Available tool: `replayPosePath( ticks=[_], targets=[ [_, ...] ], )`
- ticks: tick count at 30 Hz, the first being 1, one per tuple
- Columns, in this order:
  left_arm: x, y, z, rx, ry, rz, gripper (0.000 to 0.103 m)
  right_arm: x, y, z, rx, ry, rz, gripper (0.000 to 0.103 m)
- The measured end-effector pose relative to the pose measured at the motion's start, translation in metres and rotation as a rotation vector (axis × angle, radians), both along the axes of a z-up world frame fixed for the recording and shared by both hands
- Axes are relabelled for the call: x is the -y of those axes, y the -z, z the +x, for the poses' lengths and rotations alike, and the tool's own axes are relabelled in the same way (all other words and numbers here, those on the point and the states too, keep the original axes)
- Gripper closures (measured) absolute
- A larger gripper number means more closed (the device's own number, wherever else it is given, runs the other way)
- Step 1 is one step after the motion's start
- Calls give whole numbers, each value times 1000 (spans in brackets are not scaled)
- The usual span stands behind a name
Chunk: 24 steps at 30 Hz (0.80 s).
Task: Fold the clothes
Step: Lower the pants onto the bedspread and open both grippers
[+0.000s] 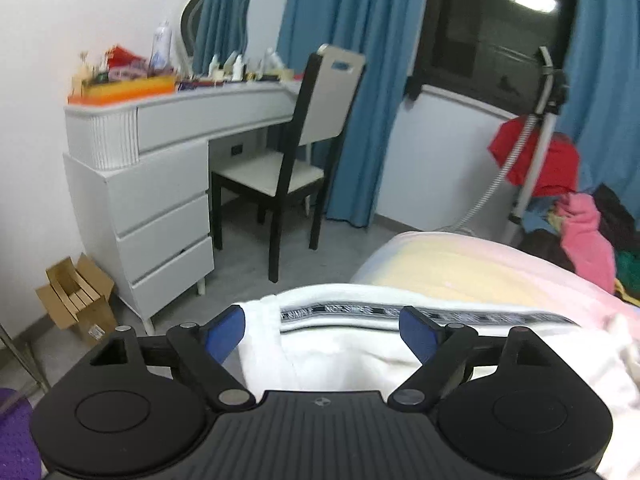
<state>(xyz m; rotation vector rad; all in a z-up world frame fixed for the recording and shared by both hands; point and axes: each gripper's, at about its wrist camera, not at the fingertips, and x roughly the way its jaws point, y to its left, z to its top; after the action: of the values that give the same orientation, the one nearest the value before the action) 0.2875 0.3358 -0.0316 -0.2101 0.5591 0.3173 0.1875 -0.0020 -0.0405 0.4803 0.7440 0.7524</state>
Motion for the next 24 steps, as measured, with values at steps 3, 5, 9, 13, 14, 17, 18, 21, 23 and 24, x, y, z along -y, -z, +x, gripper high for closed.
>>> replayPosePath(
  ticks=[3, 5, 9, 13, 14, 17, 18, 21, 23, 24],
  targets=[
    [28, -21, -47, 58, 58, 24, 11, 34, -29, -22, 113, 39, -64, 18],
    [50, -32, -76, 86, 98, 37, 9, 62, -48, -40, 186, 77, -105, 18],
    [98, -44, -130, 134, 194, 47, 8, 115, -79, -70, 320, 163, -193, 18],
    [158, -44, -184, 174, 269, 103, 2, 164, -89, -88, 403, 281, -280, 18],
    [172, -42, -196, 182, 278, 110, 2, 175, -88, -90, 408, 312, -293, 18],
    [206, -32, -221, 208, 312, 99, 2, 204, -81, -99, 430, 385, -320, 18],
    [215, -29, -228, 213, 322, 97, 2, 212, -78, -102, 438, 405, -328, 18],
    [243, -21, -245, 227, 343, 92, 2, 235, -70, -111, 464, 433, -339, 18],
    [256, -13, -253, 231, 342, 80, 2, 243, -66, -114, 463, 447, -341, 18],
    [260, -10, -256, 231, 341, 75, 2, 247, -66, -113, 466, 453, -338, 18]
  ],
)
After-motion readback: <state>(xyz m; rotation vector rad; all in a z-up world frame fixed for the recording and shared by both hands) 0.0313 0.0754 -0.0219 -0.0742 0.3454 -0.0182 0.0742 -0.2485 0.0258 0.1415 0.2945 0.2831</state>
